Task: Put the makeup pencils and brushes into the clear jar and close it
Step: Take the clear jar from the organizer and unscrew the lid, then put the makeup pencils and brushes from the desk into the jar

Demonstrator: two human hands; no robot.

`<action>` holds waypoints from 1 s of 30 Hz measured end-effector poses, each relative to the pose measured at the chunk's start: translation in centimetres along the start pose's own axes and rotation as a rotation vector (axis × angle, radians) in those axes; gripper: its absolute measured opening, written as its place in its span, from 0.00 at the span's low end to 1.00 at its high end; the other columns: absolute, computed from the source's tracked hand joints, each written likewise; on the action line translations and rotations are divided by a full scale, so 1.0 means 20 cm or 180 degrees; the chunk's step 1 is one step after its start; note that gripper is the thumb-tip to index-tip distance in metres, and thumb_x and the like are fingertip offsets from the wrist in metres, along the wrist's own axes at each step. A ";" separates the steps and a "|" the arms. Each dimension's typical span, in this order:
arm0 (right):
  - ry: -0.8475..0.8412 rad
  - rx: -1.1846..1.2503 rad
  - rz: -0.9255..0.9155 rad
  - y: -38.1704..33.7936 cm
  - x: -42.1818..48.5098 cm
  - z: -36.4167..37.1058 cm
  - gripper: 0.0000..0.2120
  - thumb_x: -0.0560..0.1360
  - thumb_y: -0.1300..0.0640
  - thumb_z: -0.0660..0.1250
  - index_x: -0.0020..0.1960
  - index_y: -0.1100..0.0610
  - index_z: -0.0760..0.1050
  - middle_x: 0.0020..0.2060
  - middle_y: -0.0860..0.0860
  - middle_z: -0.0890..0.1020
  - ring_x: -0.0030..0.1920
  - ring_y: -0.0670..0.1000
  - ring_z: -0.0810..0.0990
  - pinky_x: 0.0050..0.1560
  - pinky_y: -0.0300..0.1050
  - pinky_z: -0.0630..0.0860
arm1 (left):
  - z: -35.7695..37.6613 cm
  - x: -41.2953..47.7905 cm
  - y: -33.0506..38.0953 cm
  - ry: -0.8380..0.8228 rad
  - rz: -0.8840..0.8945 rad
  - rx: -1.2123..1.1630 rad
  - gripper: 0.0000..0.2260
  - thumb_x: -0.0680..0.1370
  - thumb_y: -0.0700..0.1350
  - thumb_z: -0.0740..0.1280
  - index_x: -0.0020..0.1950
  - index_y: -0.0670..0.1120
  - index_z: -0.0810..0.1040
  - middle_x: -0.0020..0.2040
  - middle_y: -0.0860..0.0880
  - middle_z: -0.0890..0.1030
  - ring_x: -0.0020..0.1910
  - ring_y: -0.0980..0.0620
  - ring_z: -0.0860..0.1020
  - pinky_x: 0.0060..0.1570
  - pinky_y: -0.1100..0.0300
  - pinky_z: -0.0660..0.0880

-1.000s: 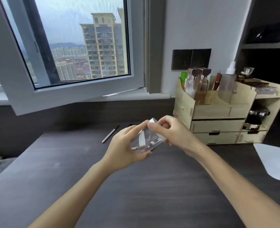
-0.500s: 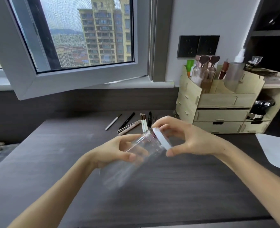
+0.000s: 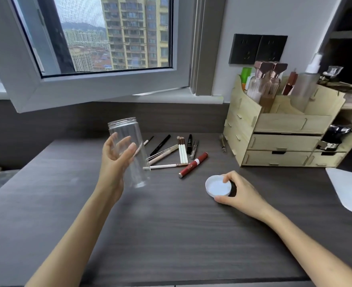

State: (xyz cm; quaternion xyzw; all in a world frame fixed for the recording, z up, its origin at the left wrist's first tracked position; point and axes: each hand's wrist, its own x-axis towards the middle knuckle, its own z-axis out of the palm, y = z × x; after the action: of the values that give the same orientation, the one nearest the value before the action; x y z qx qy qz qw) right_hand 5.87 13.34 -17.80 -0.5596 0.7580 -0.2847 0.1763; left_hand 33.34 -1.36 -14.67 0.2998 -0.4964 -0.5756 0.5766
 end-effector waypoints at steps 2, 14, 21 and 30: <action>-0.0191 -0.0265 -0.0129 0.01 0.01 -0.02 0.20 0.66 0.47 0.73 0.53 0.49 0.69 0.58 0.44 0.74 0.61 0.47 0.70 0.55 0.41 0.66 | -0.02 0.01 -0.01 0.0033 0.0048 0.0066 0.32 0.69 0.46 0.73 0.70 0.52 0.63 0.60 0.53 0.77 0.53 0.60 0.79 0.55 0.59 0.74; 0.0187 -0.2545 -0.1074 -0.14 0.59 0.02 0.21 0.78 0.61 0.57 0.71 0.52 0.65 0.68 0.51 0.71 0.68 0.56 0.66 0.65 0.50 0.65 | -0.10 -0.01 -0.03 0.0102 0.0811 0.1055 0.30 0.61 0.55 0.76 0.59 0.68 0.69 0.58 0.55 0.76 0.59 0.52 0.78 0.55 0.59 0.75; -0.0026 -0.3031 -0.2011 -0.09 0.66 0.01 0.10 0.77 0.62 0.58 0.55 0.54 0.73 0.53 0.51 0.78 0.56 0.55 0.73 0.50 0.46 0.67 | -0.11 -0.01 -0.05 0.0374 0.1888 0.2488 0.37 0.64 0.47 0.80 0.69 0.49 0.68 0.57 0.51 0.75 0.55 0.51 0.76 0.58 0.64 0.71; 0.0723 -0.0586 -0.1716 -0.29 0.40 -0.19 0.06 0.76 0.64 0.64 0.52 0.60 0.76 0.43 0.50 0.79 0.44 0.53 0.76 0.45 0.46 0.72 | -0.10 0.03 -0.07 0.0025 0.2318 0.3278 0.33 0.64 0.47 0.77 0.66 0.43 0.72 0.59 0.43 0.78 0.58 0.50 0.72 0.61 0.73 0.61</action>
State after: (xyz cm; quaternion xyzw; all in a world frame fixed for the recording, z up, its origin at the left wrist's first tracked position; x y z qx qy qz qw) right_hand 5.56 5.38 -10.81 -0.7188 0.6197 -0.3122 -0.0429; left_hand 34.60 -2.52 -16.44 0.3528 -0.7779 -0.0285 0.5192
